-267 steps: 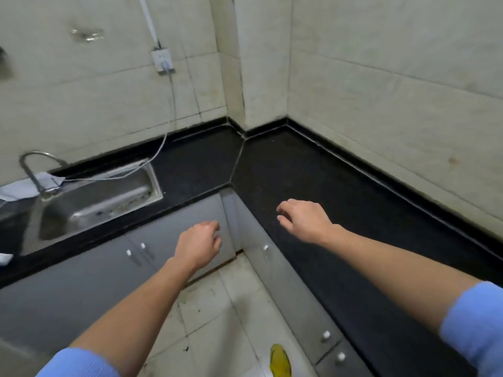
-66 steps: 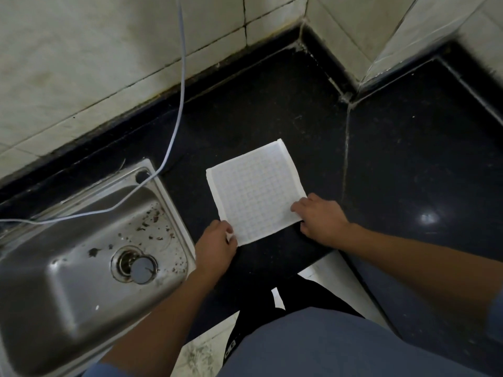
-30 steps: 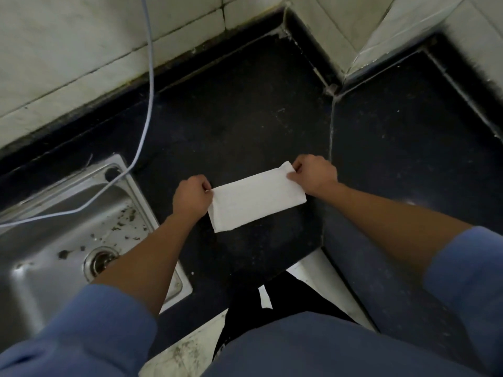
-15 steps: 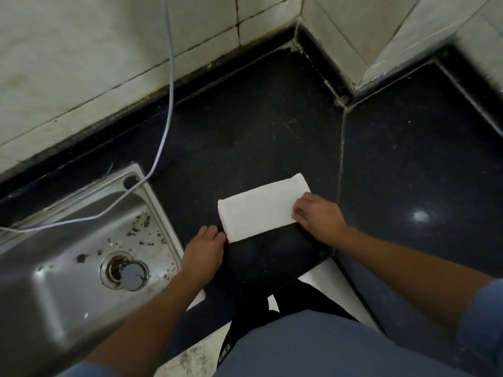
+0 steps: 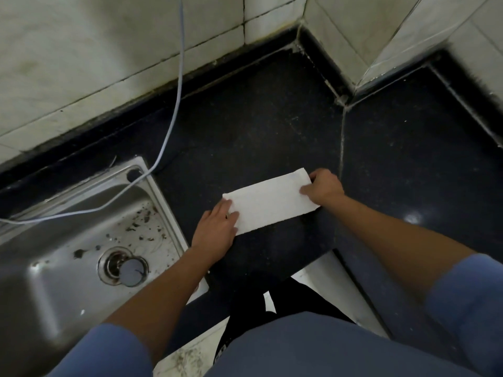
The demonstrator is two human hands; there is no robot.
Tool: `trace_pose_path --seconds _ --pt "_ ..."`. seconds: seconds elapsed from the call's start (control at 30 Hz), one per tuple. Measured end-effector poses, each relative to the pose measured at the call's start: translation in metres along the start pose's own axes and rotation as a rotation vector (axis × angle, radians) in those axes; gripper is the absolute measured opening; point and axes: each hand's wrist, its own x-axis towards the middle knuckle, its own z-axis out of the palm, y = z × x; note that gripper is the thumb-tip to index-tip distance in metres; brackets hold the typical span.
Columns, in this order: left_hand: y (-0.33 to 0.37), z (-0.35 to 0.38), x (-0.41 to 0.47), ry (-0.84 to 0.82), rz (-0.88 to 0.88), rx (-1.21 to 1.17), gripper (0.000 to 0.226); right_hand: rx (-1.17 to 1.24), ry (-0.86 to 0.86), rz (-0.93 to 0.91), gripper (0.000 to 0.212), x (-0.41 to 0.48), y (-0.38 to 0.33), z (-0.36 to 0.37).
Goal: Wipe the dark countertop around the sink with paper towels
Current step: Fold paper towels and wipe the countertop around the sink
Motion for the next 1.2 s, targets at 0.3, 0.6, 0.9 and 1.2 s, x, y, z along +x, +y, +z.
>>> trace_pose_path --seconds 0.3,0.6,0.9,1.2 --pt "-0.025 0.008 -0.040 0.200 -0.097 -0.202 0.026 0.552 -0.268 0.029 0.023 -0.037 -0.044 -0.008" --pt "-0.051 0.012 -0.085 0.238 -0.241 -0.269 0.021 -0.065 -0.232 -0.271 0.020 -0.066 -0.096 0.085" --pt "-0.028 0.000 -0.056 0.249 -0.173 -0.258 0.033 -0.296 -0.119 -0.553 0.035 -0.067 -0.067 0.075" --pt "0.002 0.008 -0.001 0.042 -0.031 -0.047 0.056 -0.904 -0.104 -0.896 0.066 -0.041 -0.025 0.062"
